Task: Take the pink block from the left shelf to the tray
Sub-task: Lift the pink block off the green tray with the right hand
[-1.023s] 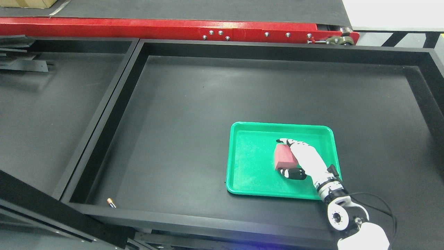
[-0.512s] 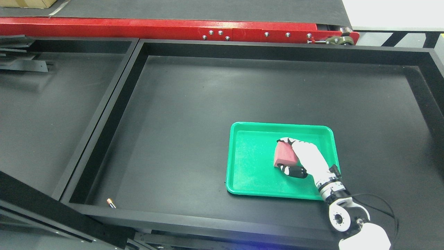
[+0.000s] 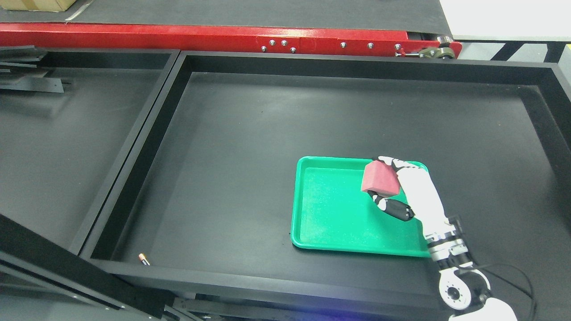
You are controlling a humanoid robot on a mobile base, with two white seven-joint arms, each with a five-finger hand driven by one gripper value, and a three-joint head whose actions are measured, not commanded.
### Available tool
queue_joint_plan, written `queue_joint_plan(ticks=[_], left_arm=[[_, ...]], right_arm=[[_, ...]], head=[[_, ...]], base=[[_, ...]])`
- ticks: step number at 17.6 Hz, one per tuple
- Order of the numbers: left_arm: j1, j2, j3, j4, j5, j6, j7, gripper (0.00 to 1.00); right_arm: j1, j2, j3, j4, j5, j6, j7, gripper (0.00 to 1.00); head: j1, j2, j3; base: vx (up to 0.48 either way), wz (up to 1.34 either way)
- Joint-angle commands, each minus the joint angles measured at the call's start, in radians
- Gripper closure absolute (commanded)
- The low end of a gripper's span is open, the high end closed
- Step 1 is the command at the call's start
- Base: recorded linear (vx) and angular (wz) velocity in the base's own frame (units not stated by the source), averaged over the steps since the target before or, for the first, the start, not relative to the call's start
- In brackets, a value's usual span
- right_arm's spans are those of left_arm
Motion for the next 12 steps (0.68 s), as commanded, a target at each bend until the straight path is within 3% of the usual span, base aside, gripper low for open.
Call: queue_joint_plan(ticks=[1,12], left_arm=[[-0.029,0.017,0.000,-0.017,0.000,-0.001,0.001,0.00],[-0.029,0.017,0.000,-0.017,0.000,-0.001,0.001,0.00]], right_arm=[[0.067,-0.018,-0.079,-0.110,-0.107,-0.035,-0.145,0.95],[0.098,-0.018,-0.087,-0.110,-0.143,-0.075,-0.186,0.95]], head=[[0.0000,0.000,0.000],[0.0000,0.000,0.000]], base=[[-0.016,0.00],[-0.097,0.04]])
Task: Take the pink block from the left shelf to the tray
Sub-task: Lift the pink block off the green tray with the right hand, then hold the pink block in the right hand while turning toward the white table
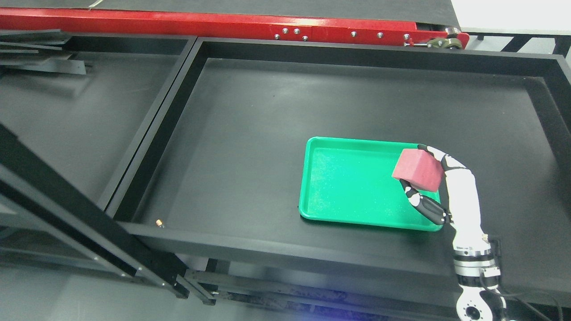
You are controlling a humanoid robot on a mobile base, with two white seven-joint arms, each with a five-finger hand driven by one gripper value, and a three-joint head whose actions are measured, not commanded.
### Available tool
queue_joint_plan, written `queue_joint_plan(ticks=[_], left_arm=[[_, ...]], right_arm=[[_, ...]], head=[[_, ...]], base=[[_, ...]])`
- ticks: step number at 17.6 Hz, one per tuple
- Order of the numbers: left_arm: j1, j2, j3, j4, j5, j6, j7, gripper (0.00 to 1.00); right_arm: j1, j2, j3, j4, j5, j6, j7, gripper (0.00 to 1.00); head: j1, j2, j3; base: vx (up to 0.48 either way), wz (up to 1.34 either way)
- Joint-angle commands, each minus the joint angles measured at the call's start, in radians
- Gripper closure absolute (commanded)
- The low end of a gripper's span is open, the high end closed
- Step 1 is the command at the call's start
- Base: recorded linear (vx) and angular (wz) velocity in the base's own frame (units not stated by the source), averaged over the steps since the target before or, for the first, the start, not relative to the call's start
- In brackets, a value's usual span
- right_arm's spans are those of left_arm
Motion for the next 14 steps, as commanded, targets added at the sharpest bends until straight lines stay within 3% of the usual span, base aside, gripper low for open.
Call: queue_joint_plan(ticks=[1,14], left_arm=[[-0.029,0.017,0.000,-0.017,0.000,-0.001,0.001,0.00],[-0.029,0.017,0.000,-0.017,0.000,-0.001,0.001,0.00]], right_arm=[[0.015,-0.018,-0.028,-0.034,-0.023,-0.003,-0.001,0.95],[0.017,-0.018,-0.022,-0.032,-0.023,-0.003,-0.001,0.95]], head=[[0.0000,0.000,0.000],[0.0000,0.000,0.000]], base=[[-0.141,0.08],[-0.144,0.46]])
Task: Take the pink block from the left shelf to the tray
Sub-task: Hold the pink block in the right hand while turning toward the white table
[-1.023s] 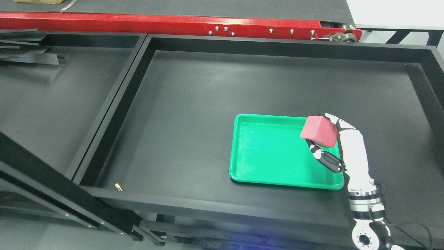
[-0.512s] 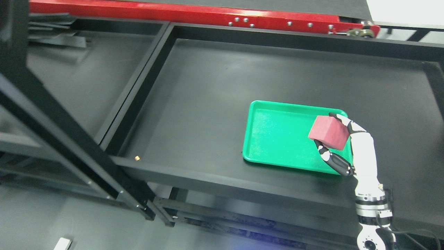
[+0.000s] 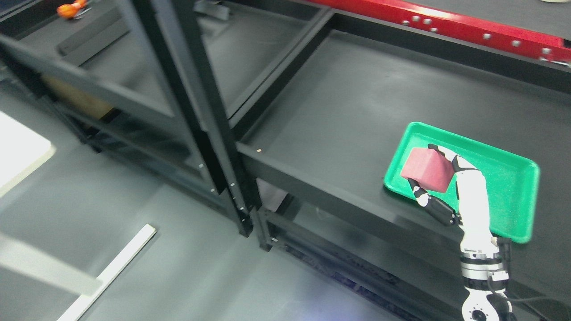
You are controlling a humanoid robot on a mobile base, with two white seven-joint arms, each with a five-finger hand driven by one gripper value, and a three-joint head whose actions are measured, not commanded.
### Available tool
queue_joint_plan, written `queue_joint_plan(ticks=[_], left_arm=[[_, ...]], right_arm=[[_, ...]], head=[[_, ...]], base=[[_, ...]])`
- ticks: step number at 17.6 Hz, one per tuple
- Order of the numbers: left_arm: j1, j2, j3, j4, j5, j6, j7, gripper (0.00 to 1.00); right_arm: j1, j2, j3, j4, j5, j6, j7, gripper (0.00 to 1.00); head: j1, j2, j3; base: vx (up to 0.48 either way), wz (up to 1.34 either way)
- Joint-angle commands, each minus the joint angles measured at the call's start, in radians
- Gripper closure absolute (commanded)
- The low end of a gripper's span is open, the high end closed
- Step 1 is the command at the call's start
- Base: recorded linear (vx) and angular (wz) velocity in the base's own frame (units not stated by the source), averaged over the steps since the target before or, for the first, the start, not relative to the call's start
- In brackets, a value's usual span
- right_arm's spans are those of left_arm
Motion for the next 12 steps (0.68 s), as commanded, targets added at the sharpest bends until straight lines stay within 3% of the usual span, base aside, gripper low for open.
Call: queue_joint_plan(ticks=[1,12], left_arm=[[-0.029,0.017,0.000,-0.017,0.000,-0.001,0.001,0.00],[-0.029,0.017,0.000,-0.017,0.000,-0.001,0.001,0.00]], right_arm=[[0.002,-0.018,-0.004,-0.007,-0.001,0.000,0.000,0.95],[0.016,-0.018,-0.001,-0.007,-0.004,-0.002,0.000,0.95]], head=[[0.0000,0.000,0.000],[0.0000,0.000,0.000]], base=[[-0.172,0.61],[-0.199,0.64]])
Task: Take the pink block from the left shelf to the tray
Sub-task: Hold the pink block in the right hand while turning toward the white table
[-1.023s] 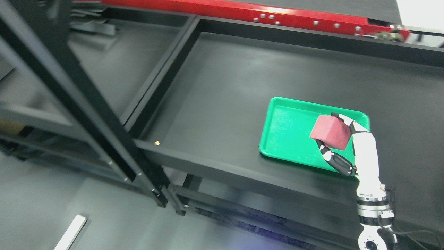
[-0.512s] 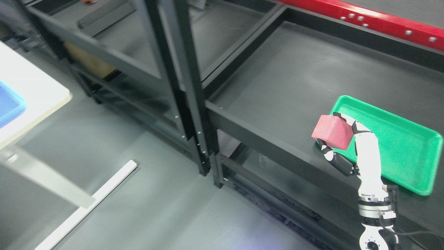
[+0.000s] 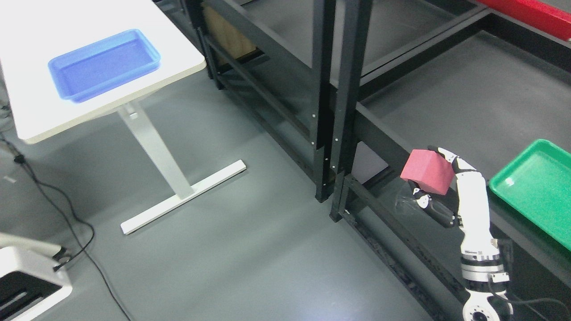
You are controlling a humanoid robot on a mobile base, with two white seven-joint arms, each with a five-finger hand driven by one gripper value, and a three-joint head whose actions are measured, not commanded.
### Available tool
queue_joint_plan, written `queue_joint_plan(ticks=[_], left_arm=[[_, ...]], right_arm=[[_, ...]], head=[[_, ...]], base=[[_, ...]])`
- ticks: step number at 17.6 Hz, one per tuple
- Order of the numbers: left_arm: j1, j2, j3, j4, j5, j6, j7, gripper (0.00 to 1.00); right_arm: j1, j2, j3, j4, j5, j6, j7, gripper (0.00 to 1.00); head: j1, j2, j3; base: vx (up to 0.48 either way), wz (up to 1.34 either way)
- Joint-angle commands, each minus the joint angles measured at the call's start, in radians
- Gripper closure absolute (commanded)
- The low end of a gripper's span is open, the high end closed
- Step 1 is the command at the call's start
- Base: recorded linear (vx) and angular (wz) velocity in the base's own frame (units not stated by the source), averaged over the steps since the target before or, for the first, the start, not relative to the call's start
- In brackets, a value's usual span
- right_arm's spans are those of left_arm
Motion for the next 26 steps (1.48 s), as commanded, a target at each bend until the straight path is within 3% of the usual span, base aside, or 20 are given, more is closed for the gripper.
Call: queue_joint_plan(ticks=[1,15,26], left_arm=[[-0.029,0.017,0.000,-0.017,0.000,-0.001,0.001,0.00],[-0.029,0.017,0.000,-0.017,0.000,-0.001,0.001,0.00],[-0.029,0.017,0.000,-0.017,0.000,-0.001,0.001,0.00]], right_arm=[[0.006,-0.018,0.001,-0.002,-0.006,-0.001,0.000,0.95],[0.018,-0.018,0.004,-0.002,-0.006,-0.003,-0.011,0.95],[0.021,-0.018,0.010,-0.002,-0.006,-0.003,-0.011,0.95]], head=[[0.0000,0.000,0.000],[0.0000,0.000,0.000],[0.0000,0.000,0.000]], base=[[-0.144,0.69],[-0.068,0.54],[0.127,0.32]])
